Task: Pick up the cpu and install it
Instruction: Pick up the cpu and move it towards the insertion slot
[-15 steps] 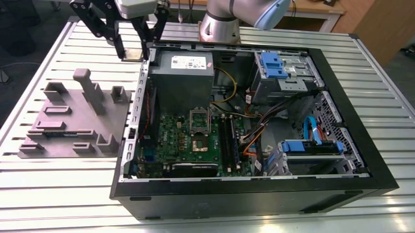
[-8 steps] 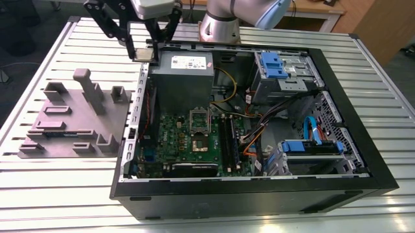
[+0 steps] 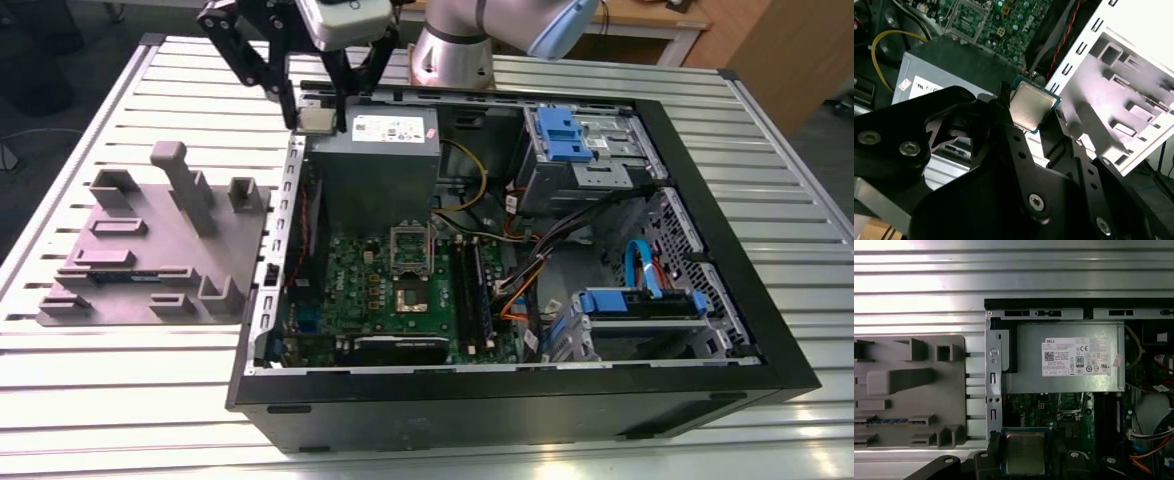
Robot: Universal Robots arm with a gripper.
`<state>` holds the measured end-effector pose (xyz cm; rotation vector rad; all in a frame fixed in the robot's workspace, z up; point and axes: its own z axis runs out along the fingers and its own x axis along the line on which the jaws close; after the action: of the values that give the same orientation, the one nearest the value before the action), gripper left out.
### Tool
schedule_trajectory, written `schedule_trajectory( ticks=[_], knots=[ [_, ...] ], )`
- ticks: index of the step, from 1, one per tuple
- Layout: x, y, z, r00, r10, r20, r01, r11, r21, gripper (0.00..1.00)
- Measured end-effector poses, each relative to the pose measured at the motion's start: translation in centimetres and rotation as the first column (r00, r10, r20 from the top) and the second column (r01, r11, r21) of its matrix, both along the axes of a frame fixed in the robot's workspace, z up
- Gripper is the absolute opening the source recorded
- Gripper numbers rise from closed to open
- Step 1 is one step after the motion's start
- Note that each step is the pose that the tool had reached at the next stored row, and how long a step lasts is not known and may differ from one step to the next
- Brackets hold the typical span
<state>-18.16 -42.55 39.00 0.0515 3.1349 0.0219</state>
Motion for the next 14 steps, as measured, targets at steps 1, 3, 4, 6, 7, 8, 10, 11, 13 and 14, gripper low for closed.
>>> schedule_trajectory(
  ticks=[1,3,4,6,7,8,10,11,13,14],
  knots=[
    [0.02,-0.28,-0.04,1.0000,0.000,-0.0001,0.000,1.0000,-0.0001,0.48],
    [0.11,-0.74,-0.13,1.0000,0.000,0.0000,0.000,1.0000,0.0001,0.48],
    [0.25,-0.86,-0.20,1.0000,0.000,0.0001,0.000,1.0000,0.0001,0.48],
    [0.83,-0.97,-0.31,1.0000,0.000,-0.0001,0.000,1.0000,-0.0002,0.48],
    [1.23,-0.99,-0.36,1.0000,0.000,-0.0001,0.000,1.0000,-0.0001,0.48],
    [1.72,-1.01,-0.41,1.0000,0.000,0.0000,0.000,1.0000,0.0000,0.48],
    [2.62,-1.01,-0.47,1.0000,0.000,0.0000,0.000,1.0000,0.0000,0.48],
    [3.07,-1.01,-0.49,1.0000,0.000,0.0000,0.000,1.0000,0.0000,0.48],
    [3.97,-1.01,-0.53,1.0000,0.000,0.0000,0.000,1.0000,0.0000,0.48],
    [4.42,-1.01,-0.54,1.0000,0.000,0.0000,0.000,1.0000,-0.0001,0.48]
  ],
)
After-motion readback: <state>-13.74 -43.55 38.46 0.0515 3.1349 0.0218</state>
